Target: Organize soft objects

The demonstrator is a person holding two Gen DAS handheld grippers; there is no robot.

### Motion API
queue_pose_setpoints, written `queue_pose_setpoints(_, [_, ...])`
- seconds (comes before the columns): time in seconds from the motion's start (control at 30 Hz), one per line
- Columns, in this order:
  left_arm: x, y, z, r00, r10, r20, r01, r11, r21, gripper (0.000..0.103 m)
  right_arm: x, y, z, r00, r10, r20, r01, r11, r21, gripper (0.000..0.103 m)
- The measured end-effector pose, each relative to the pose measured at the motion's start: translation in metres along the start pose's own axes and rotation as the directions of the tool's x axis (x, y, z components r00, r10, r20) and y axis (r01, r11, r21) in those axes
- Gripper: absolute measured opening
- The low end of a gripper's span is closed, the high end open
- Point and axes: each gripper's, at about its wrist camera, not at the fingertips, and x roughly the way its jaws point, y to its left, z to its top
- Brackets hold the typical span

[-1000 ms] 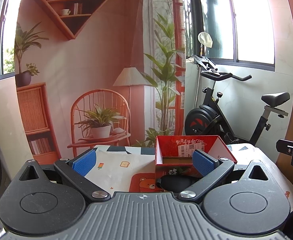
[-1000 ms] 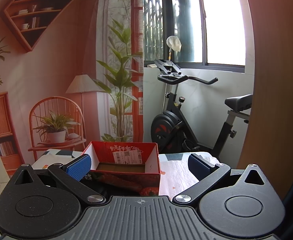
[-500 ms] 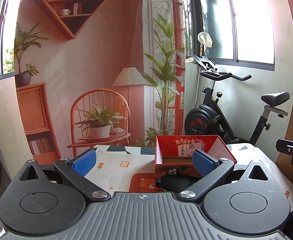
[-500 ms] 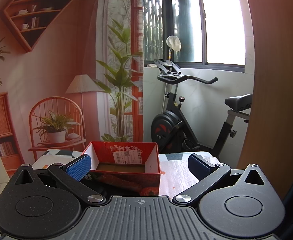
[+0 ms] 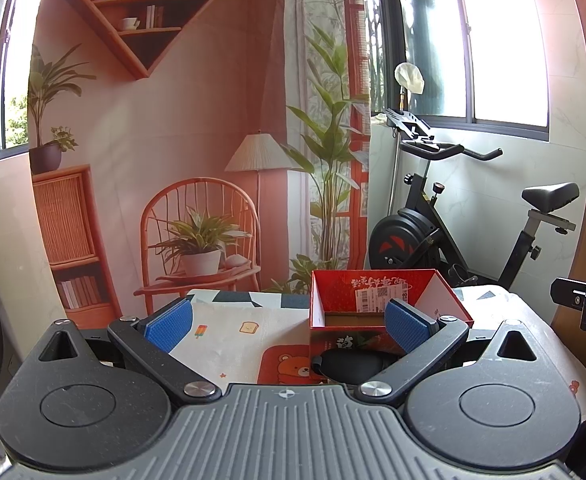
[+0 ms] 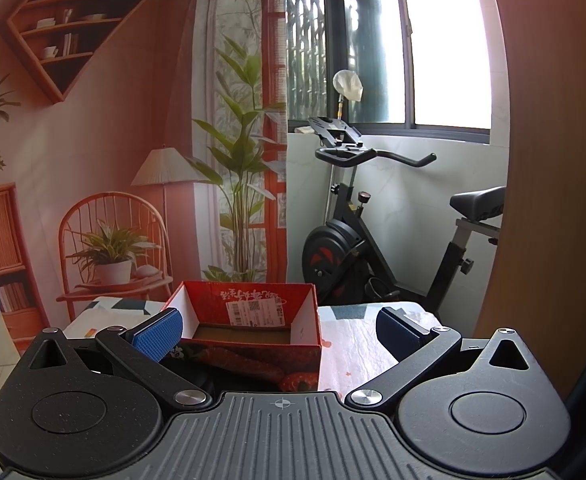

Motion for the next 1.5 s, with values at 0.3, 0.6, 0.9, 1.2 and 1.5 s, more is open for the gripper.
queue_pose_setpoints(0.3, [0.0, -0.001, 0.0, 1.0, 0.0, 0.0, 0.0, 1.0, 0.005, 0.103, -0.001, 0.001, 0.003, 1.0, 0.0, -0.002, 0.0, 1.0, 0.0, 0.103])
queue_pose_setpoints(0.6, [0.011, 0.002, -0.008, 1.0, -0.015, -0.015, 0.015, 1.0, -0.017, 0.103, 0.011, -0.004, -0.013, 0.999, 0.03, -0.022, -0.029, 0.999, 0.032, 0.103])
queue_pose_setpoints(0.9, [0.064, 0.012, -0.028, 0.992, -0.011, -0.128, 0.005, 0.999, -0.047, 0.103, 0.069, -0.03, -0.047, 0.995, 0.063, -0.082, -0.055, 0.994, 0.092, 0.103])
queue_pose_setpoints(1.2, [0.128, 0.015, -0.068, 0.966, -0.093, -0.242, 0.071, 0.993, -0.099, 0.103, 0.131, -0.035, -0.094, 0.975, 0.117, -0.187, -0.107, 0.992, 0.065, 0.103])
queue_pose_setpoints(1.5, [0.181, -0.004, -0.105, 0.924, -0.144, -0.354, 0.125, 0.989, -0.076, 0.096, 0.179, -0.025, -0.126, 0.941, 0.096, -0.325, -0.092, 0.995, 0.029, 0.099])
